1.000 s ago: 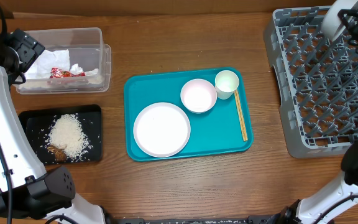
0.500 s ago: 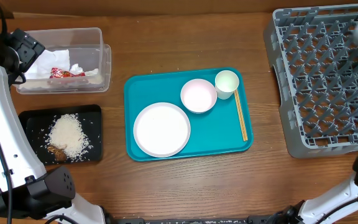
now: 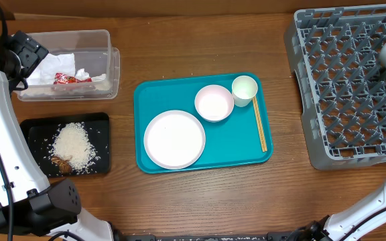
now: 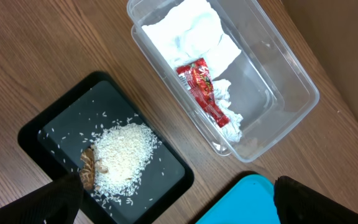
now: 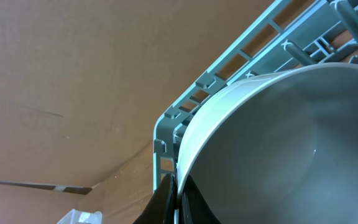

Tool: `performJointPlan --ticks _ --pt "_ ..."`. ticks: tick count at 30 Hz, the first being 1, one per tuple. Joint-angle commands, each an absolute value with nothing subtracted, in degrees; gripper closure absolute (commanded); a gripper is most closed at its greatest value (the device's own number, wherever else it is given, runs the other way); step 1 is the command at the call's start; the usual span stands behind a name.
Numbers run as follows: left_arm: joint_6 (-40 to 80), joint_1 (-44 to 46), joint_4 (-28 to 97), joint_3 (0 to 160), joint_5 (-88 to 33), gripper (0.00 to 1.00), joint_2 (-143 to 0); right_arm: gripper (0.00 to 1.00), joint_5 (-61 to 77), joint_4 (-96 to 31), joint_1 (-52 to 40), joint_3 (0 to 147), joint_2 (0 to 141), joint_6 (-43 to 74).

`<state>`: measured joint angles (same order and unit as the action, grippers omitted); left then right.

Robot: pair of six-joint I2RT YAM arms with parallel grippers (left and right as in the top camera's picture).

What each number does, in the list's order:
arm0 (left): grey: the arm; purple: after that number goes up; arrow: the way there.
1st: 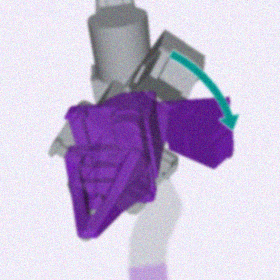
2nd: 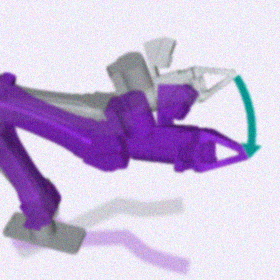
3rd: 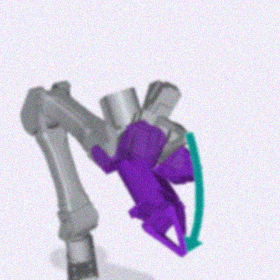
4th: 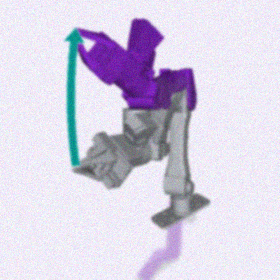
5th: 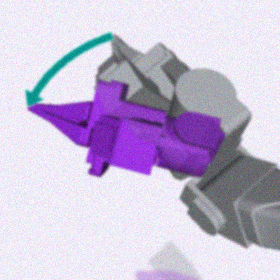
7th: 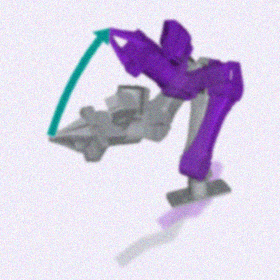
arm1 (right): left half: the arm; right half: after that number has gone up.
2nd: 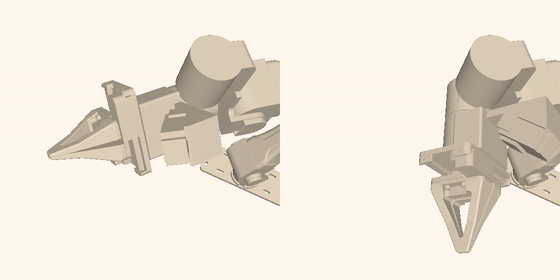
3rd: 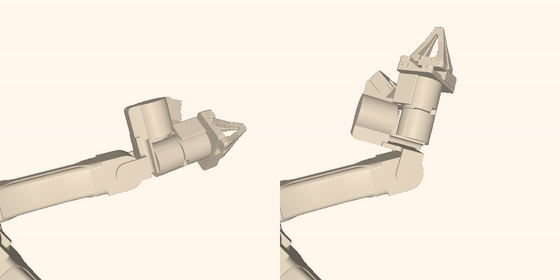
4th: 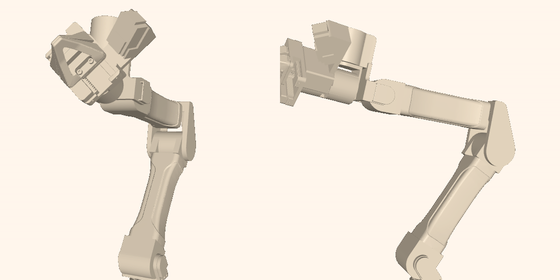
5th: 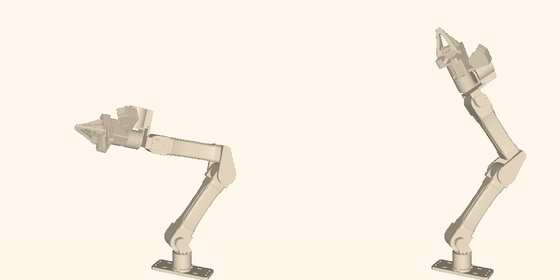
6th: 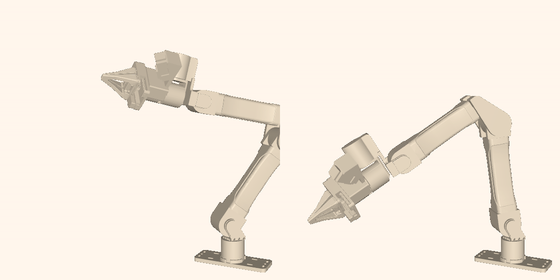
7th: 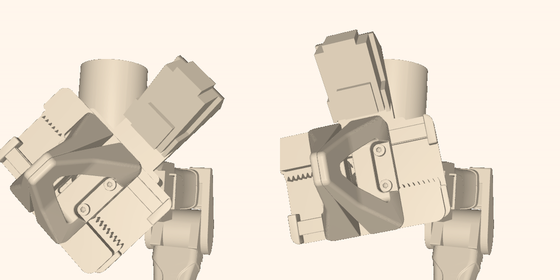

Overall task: Sort waste into correct bins and load items into the dishwasher
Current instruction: 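Lift the green bowl right and place it into the grey dish rack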

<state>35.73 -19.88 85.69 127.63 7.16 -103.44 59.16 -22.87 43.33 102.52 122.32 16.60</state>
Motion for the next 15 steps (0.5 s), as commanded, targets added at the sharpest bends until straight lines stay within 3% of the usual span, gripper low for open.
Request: performJointPlan --ticks 1,15 --pt "34.7 -19.5 85.5 127.6 7.9 0.00 -103.9 0.96 59.7 -23.1 44.9 102.3 123.0 15.7" --pt "34.7 -19.5 85.5 127.6 7.9 0.00 -103.9 0.96 64.2 -25.2 46.7 102.3 124.3 15.7"
